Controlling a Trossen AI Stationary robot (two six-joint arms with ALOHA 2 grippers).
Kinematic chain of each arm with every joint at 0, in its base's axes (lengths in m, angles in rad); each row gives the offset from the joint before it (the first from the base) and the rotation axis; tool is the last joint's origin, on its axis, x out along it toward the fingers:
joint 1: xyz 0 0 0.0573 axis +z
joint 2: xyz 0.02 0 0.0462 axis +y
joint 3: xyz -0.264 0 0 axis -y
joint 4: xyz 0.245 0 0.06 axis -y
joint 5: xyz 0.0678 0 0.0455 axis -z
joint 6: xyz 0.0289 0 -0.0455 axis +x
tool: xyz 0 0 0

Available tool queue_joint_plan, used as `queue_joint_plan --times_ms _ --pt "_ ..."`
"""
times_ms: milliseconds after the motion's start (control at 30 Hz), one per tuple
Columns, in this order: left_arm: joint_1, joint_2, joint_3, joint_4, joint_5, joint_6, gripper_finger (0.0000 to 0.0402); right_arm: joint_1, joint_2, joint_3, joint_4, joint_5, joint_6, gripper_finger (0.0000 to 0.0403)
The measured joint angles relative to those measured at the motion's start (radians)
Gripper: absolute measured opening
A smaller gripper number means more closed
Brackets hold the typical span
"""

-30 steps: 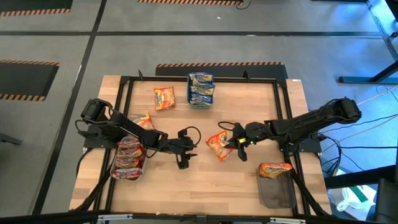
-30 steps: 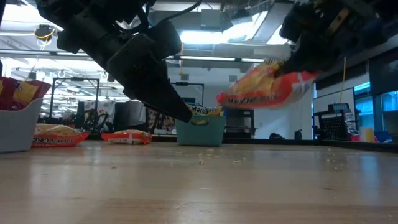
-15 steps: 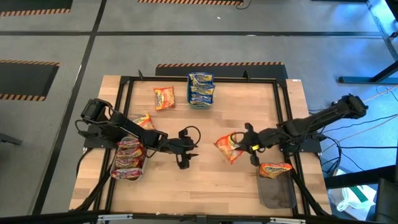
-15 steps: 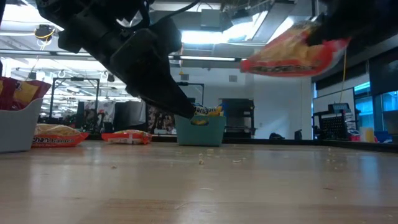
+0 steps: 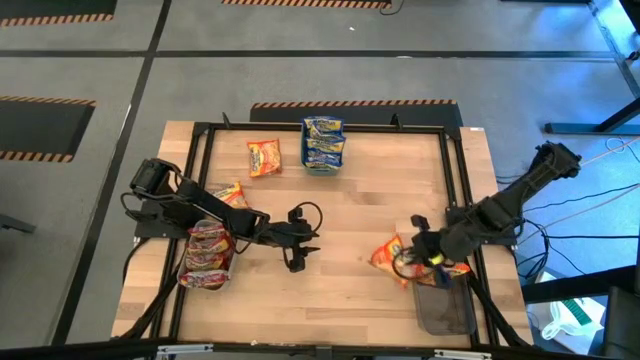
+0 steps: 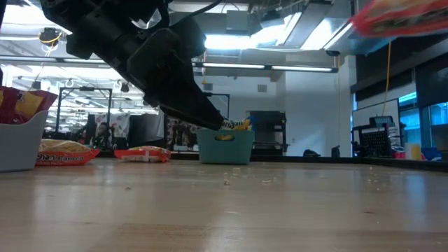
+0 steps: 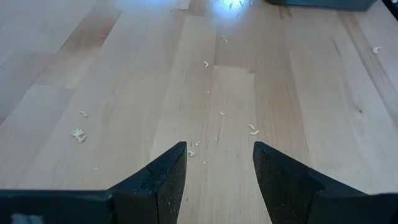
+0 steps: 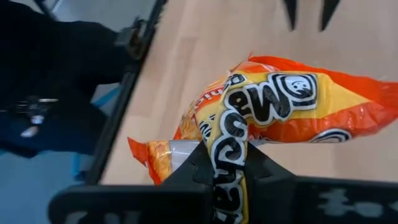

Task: Sort Maruchan noodles
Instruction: Put the orange noodle pack into the black bin

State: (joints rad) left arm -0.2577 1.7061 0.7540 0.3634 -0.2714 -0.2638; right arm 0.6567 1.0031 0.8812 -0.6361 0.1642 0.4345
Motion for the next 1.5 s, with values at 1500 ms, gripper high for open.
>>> queue_joint_plan --times_ms 1500 --pt "0.002 0.000 0.000 0.016 0.000 -0.024 0.0180 0.483 0.265 0.007 -0.426 -0.086 0.310 0.0011"
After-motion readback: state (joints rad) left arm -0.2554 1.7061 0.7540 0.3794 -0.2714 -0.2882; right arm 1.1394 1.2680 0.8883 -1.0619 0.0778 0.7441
